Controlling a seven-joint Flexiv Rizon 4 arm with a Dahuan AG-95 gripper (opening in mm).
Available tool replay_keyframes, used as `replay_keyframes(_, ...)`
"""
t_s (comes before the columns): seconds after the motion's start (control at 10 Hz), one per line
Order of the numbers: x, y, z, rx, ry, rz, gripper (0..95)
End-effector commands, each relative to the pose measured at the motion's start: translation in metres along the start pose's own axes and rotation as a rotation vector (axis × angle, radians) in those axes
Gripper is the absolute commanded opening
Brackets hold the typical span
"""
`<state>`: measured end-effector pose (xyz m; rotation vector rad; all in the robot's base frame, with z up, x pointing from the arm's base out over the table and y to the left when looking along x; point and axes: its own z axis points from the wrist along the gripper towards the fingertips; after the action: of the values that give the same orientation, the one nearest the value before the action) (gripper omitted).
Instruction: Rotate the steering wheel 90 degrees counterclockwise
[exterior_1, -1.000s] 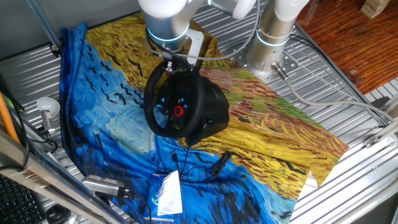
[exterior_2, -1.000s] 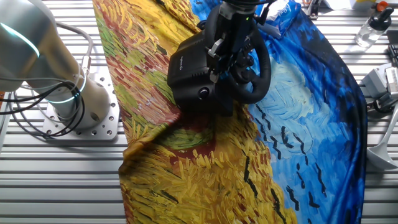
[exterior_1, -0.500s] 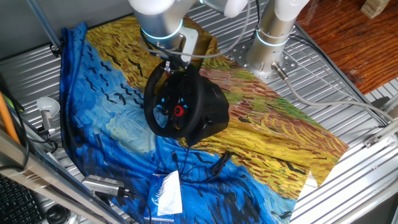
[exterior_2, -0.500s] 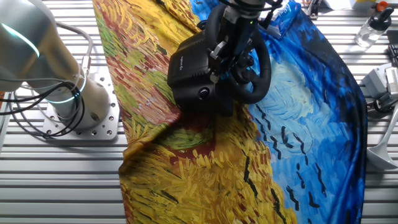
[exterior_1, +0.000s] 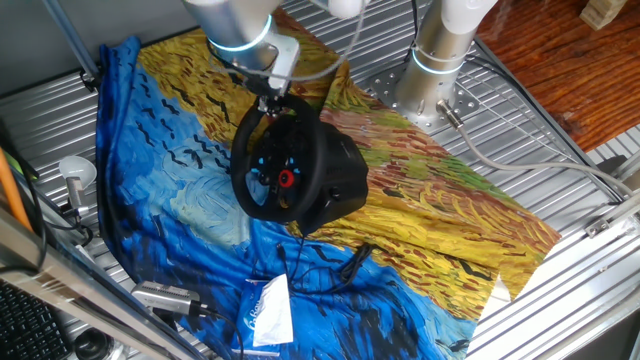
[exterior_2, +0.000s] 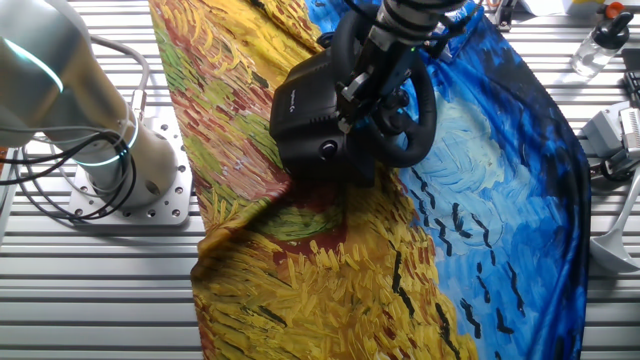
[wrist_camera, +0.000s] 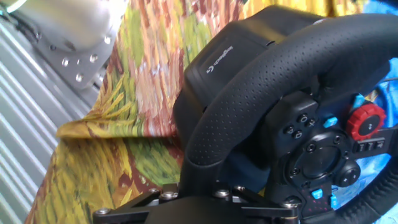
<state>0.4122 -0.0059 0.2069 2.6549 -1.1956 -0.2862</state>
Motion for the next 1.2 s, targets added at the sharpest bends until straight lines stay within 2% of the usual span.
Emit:
replay_keyframes(0.1, 0.001, 0.0, 0.001, 0.014, -0.03, -0.018, 0.0)
replay_keyframes(0.2, 0.003, -0.001, 0.001, 0.025, -0.046, -0.032, 0.0)
replay_keyframes(0.4, 0.009, -0.003, 0.005, 0.025, -0.078, -0.058, 0.0)
replay_keyframes(0.7, 0.013, -0.005, 0.007, 0.025, -0.094, -0.106, 0.0)
replay_keyframes(1.0, 0.016, -0.005, 0.009, 0.029, -0.094, -0.145, 0.0)
replay_keyframes(1.2, 0.022, -0.008, 0.013, 0.054, -0.122, -0.158, 0.0)
